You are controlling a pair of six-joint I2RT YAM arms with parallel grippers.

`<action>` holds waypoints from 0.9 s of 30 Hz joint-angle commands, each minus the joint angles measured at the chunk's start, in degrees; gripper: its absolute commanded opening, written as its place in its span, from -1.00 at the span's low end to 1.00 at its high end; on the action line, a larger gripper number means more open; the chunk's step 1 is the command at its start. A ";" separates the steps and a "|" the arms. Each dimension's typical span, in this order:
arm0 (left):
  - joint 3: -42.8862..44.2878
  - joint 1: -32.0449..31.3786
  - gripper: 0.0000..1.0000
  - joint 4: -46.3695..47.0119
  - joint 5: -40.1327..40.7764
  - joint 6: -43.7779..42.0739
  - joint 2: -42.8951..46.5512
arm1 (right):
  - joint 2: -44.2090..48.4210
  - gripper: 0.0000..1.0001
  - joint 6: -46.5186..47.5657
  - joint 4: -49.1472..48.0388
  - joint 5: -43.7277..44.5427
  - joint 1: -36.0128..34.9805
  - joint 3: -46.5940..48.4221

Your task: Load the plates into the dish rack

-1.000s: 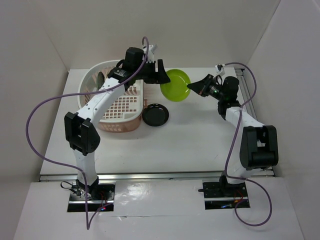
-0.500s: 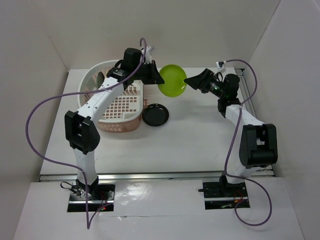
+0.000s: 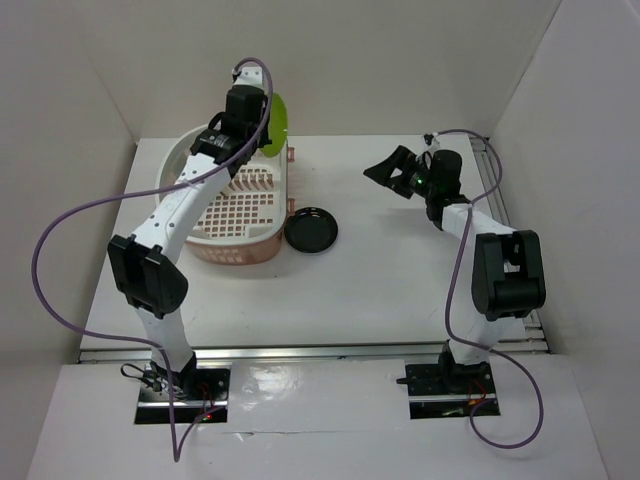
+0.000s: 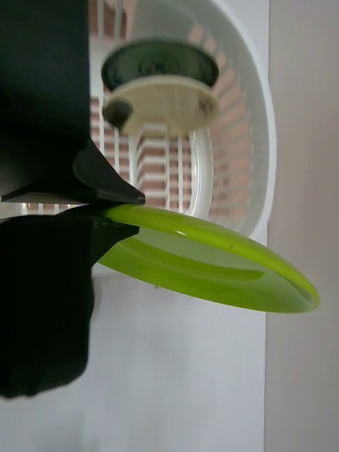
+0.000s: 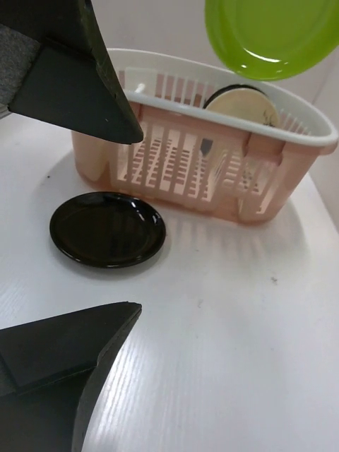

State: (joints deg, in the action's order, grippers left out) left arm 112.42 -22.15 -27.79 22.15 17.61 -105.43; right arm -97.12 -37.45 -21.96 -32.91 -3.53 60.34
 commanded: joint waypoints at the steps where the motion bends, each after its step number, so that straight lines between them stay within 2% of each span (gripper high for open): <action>1: -3.42 0.00 -1.00 4.84 15.27 -5.91 2.33 | -0.70 1.00 1.59 0.42 1.00 -0.86 2.68; 7: -7.30 0.00 -1.00 9.16 22.75 -10.57 1.02 | -1.93 1.00 1.59 -0.27 0.47 -1.39 1.63; 13: -7.83 1.06 -1.00 9.77 25.30 -8.91 -2.32 | -1.93 1.00 1.07 -0.81 -0.14 -1.39 1.10; 27: -4.76 5.54 -1.00 4.51 22.23 -3.02 -9.09 | -2.46 1.00 0.01 -1.95 -1.20 -1.39 0.48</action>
State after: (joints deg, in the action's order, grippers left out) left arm 104.60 -16.62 -24.36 44.42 12.45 -114.85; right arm -98.91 -37.26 -21.47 -33.41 -4.49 60.31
